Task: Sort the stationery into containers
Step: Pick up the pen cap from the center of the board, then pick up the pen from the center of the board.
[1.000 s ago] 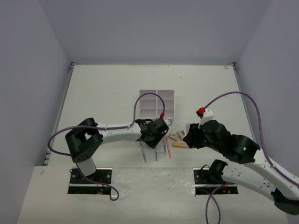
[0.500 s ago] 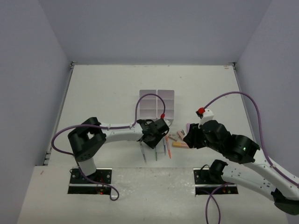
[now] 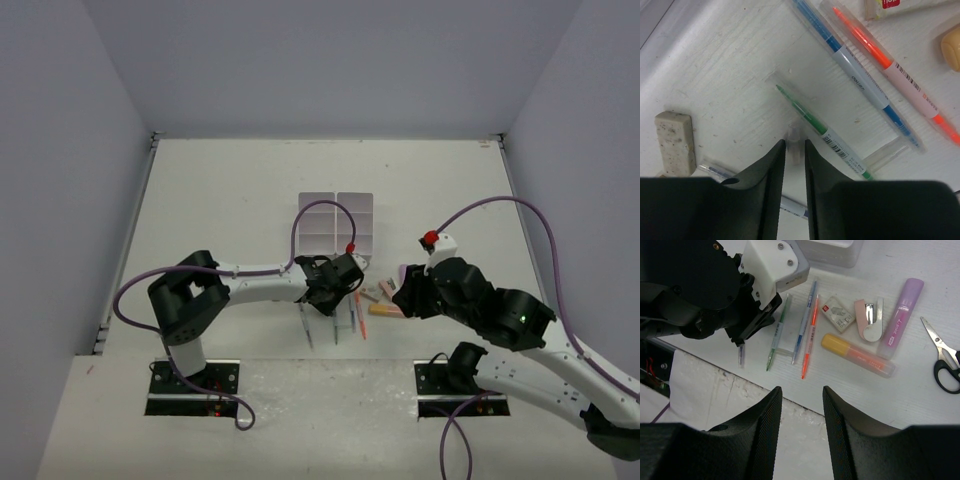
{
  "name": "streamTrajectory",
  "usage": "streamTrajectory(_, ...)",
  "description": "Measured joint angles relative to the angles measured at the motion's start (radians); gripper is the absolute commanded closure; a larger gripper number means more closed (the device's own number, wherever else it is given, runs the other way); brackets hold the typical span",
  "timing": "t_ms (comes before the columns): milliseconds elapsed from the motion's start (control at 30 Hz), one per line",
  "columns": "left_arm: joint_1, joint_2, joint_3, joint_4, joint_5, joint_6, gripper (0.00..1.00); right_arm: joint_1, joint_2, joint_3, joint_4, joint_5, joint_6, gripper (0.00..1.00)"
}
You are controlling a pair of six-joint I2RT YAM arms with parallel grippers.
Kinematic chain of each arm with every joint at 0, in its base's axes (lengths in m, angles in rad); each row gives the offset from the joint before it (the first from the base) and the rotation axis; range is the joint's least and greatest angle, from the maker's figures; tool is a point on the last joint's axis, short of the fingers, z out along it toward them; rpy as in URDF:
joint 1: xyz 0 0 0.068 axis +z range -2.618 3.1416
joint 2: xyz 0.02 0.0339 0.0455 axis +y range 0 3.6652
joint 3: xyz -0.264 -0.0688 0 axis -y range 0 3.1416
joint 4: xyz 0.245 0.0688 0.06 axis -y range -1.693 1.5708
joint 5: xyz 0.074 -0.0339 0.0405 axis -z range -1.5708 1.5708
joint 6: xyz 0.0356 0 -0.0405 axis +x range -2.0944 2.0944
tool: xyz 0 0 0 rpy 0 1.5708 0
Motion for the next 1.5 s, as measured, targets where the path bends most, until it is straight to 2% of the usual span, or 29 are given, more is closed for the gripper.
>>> streamTrajectory(67, 0.0, 0.0, 0.0, 0.0, 0.0, 0.0, 0.86, 0.0, -0.004, 0.0, 0.0, 0.0, 0.0, 0.58)
streamTrajectory(167, 0.0, 0.0, 0.0, -0.001, -0.002, -0.001, 0.91, 0.0, -0.01, 0.0, 0.0, 0.0, 0.0, 0.58)
streamTrajectory(233, 0.0, 0.0, 0.0, -0.002, -0.003, -0.001, 1.0, 0.0, -0.011, 0.0, 0.0, 0.0, 0.0, 0.58)
streamTrajectory(533, 0.0, 0.0, 0.0, -0.004, -0.008, -0.002, 1.0, 0.0, -0.011, 0.0, 0.0, 0.0, 0.0, 0.58)
streamTrajectory(700, 0.0, -0.038, 0.011, -0.057, -0.068, -0.029, 1.0, 0.0, -0.01, 0.0, 0.0, 0.0, 0.0, 0.59)
streamTrajectory(967, 0.009, -0.285, 0.052, -0.107, -0.206, -0.113, 1.0, 0.0, 0.07, -0.002, 0.032, -0.02, 0.0, 0.61)
streamTrajectory(1133, 0.078, -0.489, 0.012, -0.066, -0.249, -0.175, 1.0, 0.0, 0.191, -0.01, 0.096, -0.059, -0.004, 0.6)
streamTrajectory(1233, 0.146, -0.651, -0.057, -0.026, -0.256, -0.202, 1.0, 0.0, 0.292, -0.007, 0.122, -0.063, -0.028, 0.54)
streamTrajectory(1333, 0.205, -0.779, -0.089, -0.021, -0.263, -0.209, 1.0, 0.0, 0.384, 0.023, 0.116, -0.062, -0.08, 0.42)
streamTrajectory(1500, 0.237, -0.841, -0.08, -0.041, -0.267, -0.196, 1.0, 0.0, 0.483, 0.159, 0.081, -0.063, -0.216, 0.22)
